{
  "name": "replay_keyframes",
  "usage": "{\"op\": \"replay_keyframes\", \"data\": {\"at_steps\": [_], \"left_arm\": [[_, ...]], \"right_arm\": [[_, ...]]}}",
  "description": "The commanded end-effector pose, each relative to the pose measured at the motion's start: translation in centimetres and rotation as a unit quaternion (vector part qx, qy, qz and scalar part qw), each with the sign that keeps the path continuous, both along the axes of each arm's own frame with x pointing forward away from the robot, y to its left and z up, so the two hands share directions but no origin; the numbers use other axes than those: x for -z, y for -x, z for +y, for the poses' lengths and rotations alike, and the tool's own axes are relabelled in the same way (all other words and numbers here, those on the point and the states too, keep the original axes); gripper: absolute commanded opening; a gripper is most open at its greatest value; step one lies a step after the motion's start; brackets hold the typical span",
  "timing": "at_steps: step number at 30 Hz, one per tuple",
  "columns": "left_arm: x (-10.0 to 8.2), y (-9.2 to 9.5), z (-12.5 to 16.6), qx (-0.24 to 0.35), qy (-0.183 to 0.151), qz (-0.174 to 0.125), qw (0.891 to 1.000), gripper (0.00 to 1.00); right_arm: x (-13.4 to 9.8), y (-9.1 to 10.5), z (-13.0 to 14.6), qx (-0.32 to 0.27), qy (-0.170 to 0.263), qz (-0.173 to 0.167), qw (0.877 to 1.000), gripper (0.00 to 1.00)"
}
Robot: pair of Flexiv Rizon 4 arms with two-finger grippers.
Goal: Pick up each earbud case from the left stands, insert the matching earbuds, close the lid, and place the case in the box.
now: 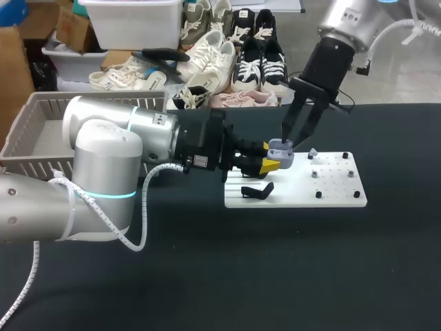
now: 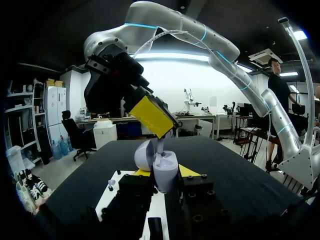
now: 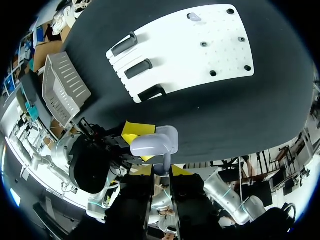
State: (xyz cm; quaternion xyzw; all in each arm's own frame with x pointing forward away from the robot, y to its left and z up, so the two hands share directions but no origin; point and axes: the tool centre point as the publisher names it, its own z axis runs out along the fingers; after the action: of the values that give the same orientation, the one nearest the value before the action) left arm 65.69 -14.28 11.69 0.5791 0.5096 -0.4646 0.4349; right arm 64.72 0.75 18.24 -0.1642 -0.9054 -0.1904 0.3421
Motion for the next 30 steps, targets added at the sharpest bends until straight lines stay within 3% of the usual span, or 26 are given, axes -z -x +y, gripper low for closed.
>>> {"op": "replay_keyframes", "data": {"at_steps": [1, 30], "left_arm": [[0.0, -0.1, 0.0, 0.001, 0.0, 0.0, 1.0, 0.0], [0.0, -0.1, 0.0, 0.001, 0.0, 0.0, 1.0, 0.0]], "right_arm": [[-0.2, -0.2, 0.0, -0.004, -0.006, 0.003, 1.0, 0.0], [-0.9, 1.2, 0.0, -0.04, -0.001, 0.0, 0.999, 0.0]]}}
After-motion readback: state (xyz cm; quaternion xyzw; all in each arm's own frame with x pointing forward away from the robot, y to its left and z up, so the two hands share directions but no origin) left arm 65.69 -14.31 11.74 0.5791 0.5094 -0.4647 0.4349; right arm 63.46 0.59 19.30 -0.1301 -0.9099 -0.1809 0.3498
